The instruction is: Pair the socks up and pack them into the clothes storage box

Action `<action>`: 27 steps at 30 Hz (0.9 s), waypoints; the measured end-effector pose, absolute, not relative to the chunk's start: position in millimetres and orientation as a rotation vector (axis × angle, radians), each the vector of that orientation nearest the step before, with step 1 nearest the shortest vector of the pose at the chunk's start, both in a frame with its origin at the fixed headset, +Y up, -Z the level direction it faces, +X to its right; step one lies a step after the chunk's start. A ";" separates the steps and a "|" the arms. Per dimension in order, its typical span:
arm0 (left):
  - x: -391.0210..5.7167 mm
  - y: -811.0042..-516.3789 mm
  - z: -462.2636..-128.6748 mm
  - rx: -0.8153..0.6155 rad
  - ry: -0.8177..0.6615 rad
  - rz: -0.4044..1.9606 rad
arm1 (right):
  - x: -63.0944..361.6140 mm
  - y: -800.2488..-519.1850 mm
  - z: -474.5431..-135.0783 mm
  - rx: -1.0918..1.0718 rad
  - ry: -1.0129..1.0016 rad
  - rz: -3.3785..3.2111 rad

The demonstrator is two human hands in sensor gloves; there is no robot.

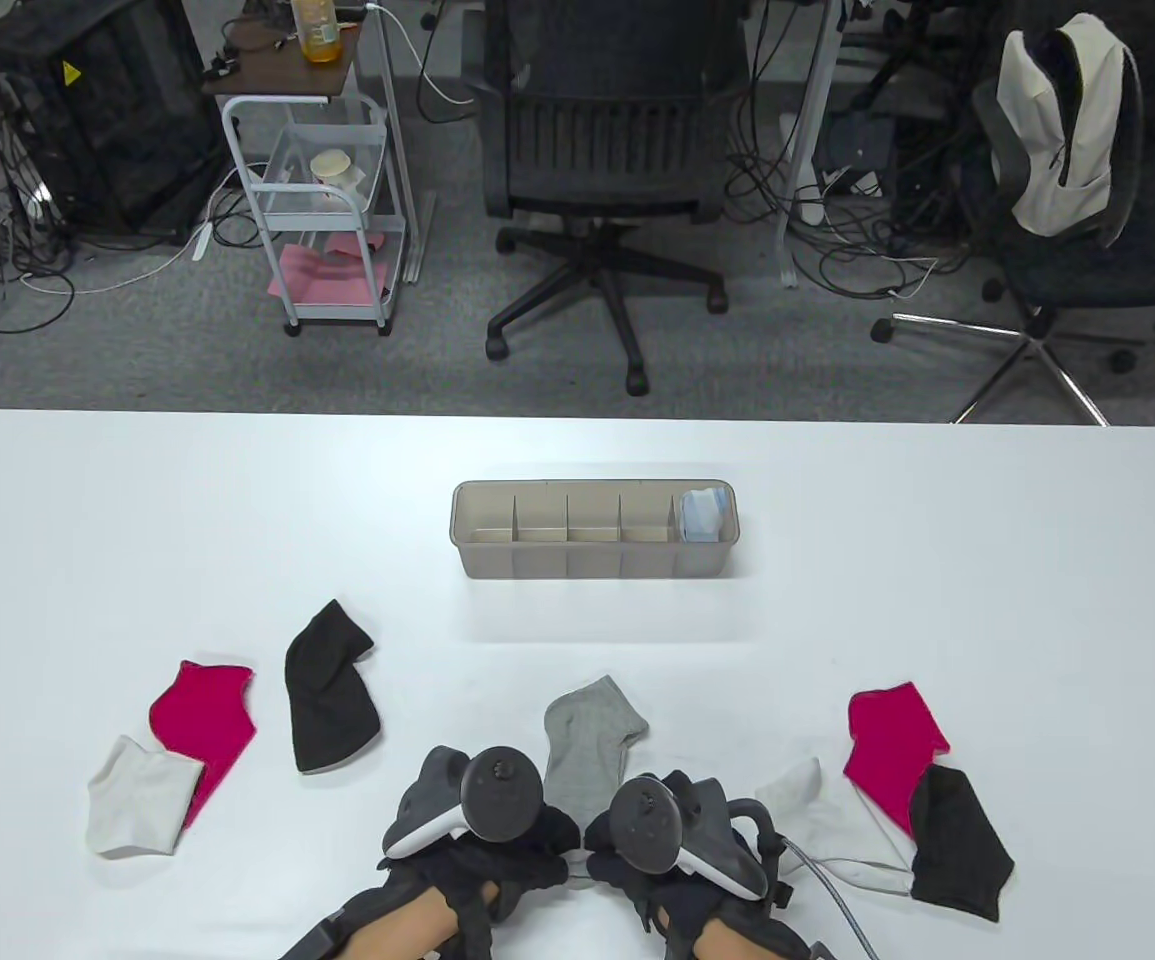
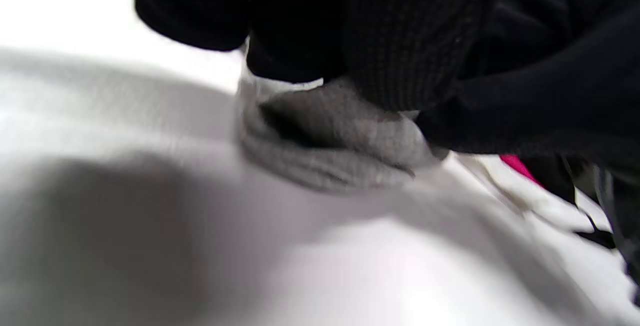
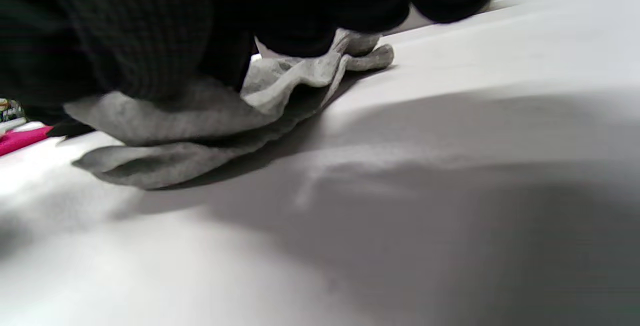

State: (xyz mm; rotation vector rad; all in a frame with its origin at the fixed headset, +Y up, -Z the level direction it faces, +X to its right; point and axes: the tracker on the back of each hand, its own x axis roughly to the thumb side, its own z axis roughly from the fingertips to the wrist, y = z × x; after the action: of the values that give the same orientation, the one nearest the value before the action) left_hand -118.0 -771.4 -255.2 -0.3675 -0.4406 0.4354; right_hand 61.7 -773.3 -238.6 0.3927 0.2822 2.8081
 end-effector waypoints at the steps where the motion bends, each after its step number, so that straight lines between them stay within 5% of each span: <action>1: -119.1 -772.1 -256.6 -0.363 -0.403 0.438 | 61.9 -775.1 -240.1 0.363 0.295 2.792; 10: -108.1 -789.3 -256.7 -0.353 -0.310 0.262 | 54.1 -794.4 -250.8 0.170 0.366 2.812; 16: -108.6 -761.6 -247.2 -0.230 -0.405 0.233 | 45.2 -796.7 -247.2 0.205 0.284 2.906; 27: -105.6 -773.5 -234.4 -0.336 -0.470 0.110 | 48.8 -788.9 -243.7 0.263 0.233 2.881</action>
State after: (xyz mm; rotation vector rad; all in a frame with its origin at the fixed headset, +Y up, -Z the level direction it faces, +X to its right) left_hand -105.6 -773.5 -234.4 -0.3360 -0.4698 0.1103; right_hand 48.8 -788.9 -243.7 0.2633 0.2329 2.8807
